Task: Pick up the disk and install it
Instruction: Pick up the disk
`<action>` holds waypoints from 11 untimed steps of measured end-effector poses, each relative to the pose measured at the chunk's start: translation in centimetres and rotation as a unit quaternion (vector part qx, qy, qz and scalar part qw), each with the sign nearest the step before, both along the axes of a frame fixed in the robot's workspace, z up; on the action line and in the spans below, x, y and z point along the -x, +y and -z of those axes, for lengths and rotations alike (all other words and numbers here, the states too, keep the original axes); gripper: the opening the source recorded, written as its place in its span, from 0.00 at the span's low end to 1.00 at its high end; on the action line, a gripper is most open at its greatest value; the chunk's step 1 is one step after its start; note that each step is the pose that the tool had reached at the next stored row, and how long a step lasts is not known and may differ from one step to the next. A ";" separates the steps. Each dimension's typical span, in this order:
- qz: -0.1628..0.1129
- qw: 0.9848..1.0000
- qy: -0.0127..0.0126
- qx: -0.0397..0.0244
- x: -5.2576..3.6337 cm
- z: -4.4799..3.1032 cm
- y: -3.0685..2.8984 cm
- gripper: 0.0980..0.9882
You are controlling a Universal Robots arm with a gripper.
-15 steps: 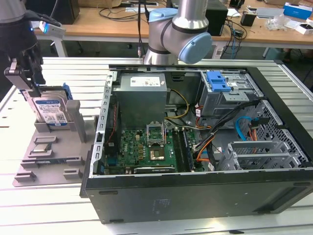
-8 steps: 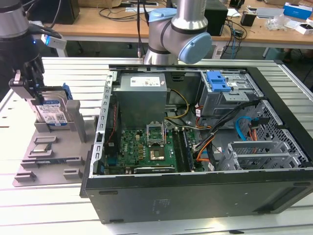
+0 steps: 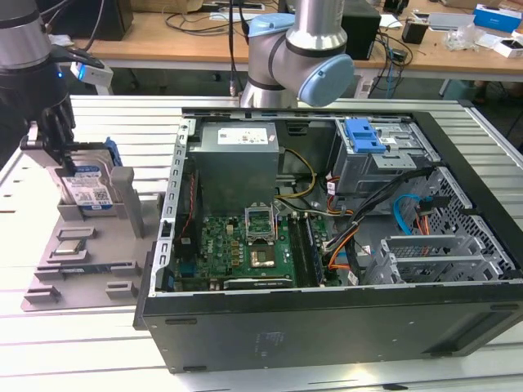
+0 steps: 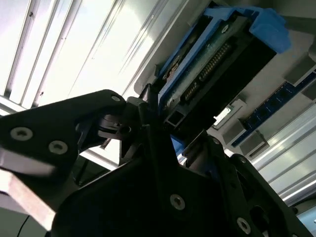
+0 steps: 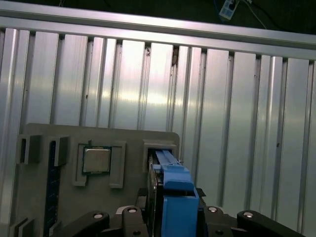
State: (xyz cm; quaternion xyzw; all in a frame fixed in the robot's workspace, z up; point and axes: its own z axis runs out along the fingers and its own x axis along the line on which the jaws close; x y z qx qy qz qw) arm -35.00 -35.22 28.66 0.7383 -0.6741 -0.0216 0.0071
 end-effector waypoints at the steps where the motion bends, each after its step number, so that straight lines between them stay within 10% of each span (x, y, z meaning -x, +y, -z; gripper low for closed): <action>1: 0.000 1.000 0.000 0.000 0.00 0.00 0.00 0.30; 11: 0.000 1.000 0.000 0.000 -0.02 0.00 0.00 0.30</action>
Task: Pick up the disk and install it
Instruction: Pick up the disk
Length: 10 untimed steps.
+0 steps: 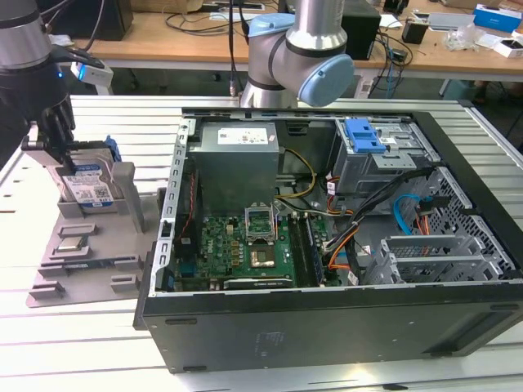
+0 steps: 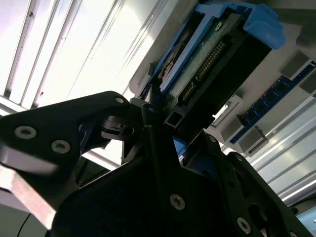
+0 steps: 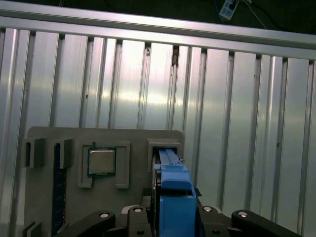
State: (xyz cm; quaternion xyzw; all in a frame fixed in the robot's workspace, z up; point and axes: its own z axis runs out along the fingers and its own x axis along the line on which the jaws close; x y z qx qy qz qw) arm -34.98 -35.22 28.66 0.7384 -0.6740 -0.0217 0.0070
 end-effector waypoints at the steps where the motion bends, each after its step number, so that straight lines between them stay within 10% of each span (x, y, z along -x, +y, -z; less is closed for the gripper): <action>1: 0.000 1.000 0.000 0.000 0.00 0.00 0.00 0.30; 10: 0.000 1.000 0.000 0.000 -0.01 -0.60 0.07 0.30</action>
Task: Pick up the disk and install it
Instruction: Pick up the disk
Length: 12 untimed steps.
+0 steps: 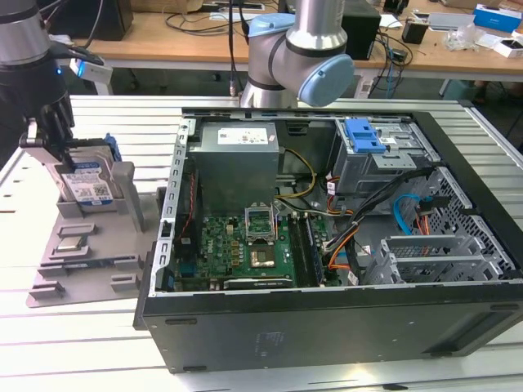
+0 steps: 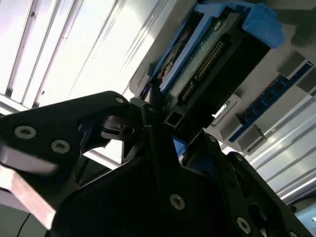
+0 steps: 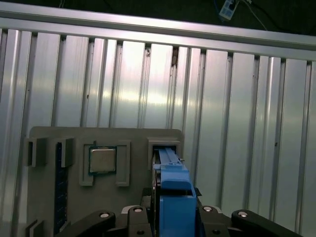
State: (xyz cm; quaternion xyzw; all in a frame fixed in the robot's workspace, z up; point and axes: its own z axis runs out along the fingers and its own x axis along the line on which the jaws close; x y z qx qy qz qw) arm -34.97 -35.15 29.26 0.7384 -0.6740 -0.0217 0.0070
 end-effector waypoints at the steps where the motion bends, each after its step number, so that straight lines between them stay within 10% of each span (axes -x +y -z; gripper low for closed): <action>1: 0.000 1.000 0.000 0.000 0.00 -0.16 0.03 0.30; 12: 0.000 1.000 0.000 0.000 -0.01 -2.98 0.48 0.30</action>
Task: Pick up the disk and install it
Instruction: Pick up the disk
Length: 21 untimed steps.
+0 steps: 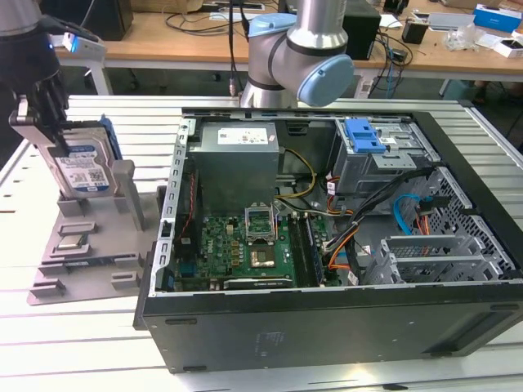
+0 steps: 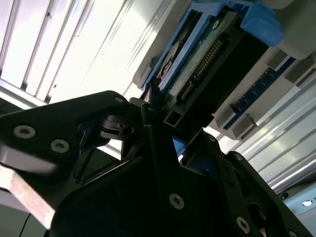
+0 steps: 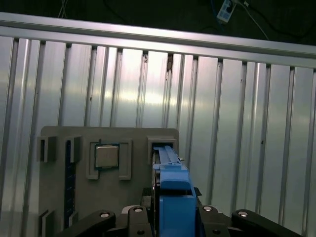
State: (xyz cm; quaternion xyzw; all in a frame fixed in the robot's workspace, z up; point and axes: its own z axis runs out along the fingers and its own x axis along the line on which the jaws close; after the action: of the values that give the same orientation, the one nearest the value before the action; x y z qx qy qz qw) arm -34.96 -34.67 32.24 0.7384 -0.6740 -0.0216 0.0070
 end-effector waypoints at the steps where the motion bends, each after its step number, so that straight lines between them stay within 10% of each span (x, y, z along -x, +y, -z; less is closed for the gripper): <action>1: 0.000 1.000 0.000 0.000 0.00 -0.16 0.02 0.30; 14: 0.000 1.000 0.000 0.000 -0.07 -2.68 0.28 0.30; 21: 0.000 1.000 0.000 0.000 -0.08 -5.57 0.51 0.30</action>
State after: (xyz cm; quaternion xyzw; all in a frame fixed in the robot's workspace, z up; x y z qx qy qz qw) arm -34.88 -34.17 37.81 0.7384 -0.6740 -0.0217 0.0071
